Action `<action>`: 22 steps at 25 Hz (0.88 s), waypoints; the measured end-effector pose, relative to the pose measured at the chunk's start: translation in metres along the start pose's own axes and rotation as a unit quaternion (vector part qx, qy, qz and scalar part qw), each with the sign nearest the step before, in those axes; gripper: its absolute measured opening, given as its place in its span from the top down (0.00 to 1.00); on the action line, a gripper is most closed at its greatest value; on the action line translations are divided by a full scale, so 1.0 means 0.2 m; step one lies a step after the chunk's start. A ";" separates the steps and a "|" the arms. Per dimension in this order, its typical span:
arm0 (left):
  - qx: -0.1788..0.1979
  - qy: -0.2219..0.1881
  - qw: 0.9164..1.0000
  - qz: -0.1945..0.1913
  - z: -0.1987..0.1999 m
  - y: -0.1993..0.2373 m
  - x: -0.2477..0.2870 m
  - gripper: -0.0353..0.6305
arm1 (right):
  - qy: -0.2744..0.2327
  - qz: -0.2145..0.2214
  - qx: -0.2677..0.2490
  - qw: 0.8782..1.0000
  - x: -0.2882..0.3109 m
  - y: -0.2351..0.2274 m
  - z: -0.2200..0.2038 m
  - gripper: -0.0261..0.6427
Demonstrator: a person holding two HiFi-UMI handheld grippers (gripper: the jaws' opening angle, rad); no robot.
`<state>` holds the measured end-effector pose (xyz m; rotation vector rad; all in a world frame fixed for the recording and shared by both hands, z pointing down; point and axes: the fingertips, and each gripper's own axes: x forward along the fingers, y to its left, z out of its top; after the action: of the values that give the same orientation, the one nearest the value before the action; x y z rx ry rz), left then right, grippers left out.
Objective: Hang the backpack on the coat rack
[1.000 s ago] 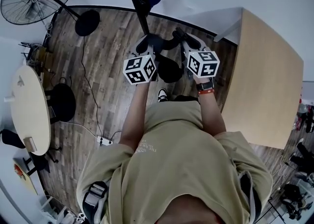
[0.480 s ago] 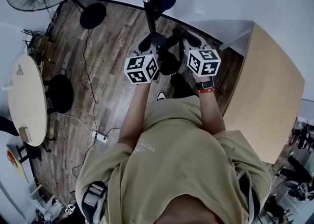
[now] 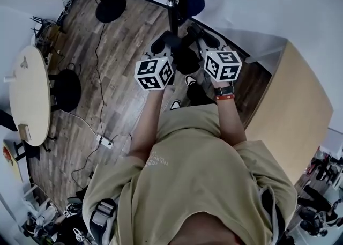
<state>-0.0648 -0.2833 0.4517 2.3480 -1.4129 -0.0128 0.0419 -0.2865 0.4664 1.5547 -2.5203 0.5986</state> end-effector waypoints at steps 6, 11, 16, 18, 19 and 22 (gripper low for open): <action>-0.005 -0.009 1.000 0.013 0.06 0.06 0.05 0.91 | -0.003 0.005 0.004 1.000 0.09 -0.05 0.07 0.87; -0.011 -0.015 0.999 0.027 0.09 0.12 0.08 0.91 | 0.002 0.008 0.005 1.000 0.14 -0.08 0.10 0.87; -0.017 -0.024 0.999 0.040 0.12 0.17 0.12 0.91 | 0.007 0.023 0.002 1.000 0.20 -0.09 0.12 0.87; -0.021 -0.031 0.998 0.046 0.14 0.19 0.13 0.91 | 0.008 0.031 0.001 0.999 0.23 -0.07 0.14 0.87; -0.023 -0.034 0.998 0.048 0.16 0.20 0.13 0.91 | 0.008 0.035 0.000 0.999 0.24 -0.06 0.15 0.87; -0.030 -0.041 0.997 0.053 0.18 0.22 0.14 0.91 | 0.007 0.043 -0.002 0.999 0.27 -0.06 0.17 0.87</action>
<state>-0.0960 -0.3374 0.4398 2.2451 -1.5530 -0.1217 0.0306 -0.3486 0.4538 1.4425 -2.5871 0.6130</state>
